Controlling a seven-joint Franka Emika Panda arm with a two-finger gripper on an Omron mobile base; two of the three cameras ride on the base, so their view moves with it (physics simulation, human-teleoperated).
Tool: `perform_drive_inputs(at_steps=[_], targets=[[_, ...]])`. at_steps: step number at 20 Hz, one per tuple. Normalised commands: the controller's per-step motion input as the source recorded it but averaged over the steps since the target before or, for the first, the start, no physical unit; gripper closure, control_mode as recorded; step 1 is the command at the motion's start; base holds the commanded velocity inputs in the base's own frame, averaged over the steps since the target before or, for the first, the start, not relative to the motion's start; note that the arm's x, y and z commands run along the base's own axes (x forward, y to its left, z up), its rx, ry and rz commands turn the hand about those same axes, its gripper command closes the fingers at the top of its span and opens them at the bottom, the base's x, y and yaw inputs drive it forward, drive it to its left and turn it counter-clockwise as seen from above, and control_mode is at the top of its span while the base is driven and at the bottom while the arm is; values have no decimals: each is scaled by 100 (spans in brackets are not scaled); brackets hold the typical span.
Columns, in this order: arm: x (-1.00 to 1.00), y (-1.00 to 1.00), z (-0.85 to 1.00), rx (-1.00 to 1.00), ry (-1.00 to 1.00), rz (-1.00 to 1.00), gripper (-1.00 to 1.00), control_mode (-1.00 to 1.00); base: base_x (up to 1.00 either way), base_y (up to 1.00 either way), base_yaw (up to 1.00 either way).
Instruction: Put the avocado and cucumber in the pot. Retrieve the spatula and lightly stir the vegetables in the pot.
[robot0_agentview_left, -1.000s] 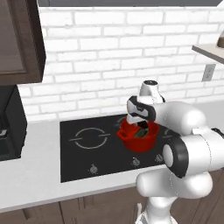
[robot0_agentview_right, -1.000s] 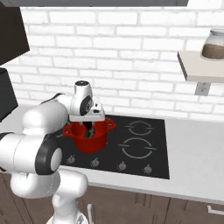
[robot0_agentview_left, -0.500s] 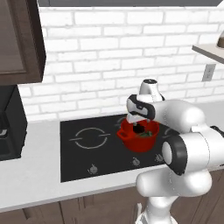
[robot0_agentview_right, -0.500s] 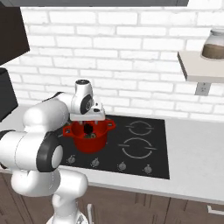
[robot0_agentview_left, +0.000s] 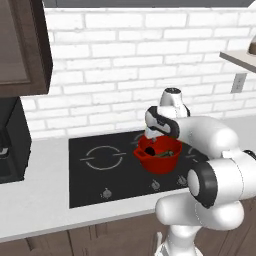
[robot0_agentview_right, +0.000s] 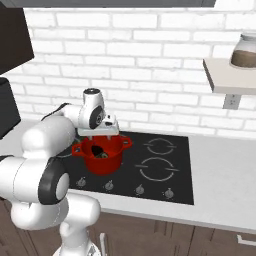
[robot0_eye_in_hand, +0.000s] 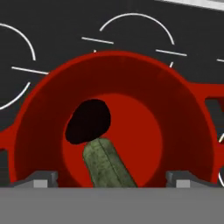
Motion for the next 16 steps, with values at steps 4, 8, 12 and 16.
perform_drive_inputs(at_steps=[4, 8, 12, 16], targets=[[-20, 3, 98, 0, -18, 0, -100, -100, 0, 0, 0], [-66, 0, 98, 0, -6, 0, -100, -100, 0, 0, 0], [-100, 0, 74, 0, -20, 0, -100, -100, 0, 0, 0], [-88, -4, 33, -1, -12, 0, -100, -100, 0, 0, 0]])
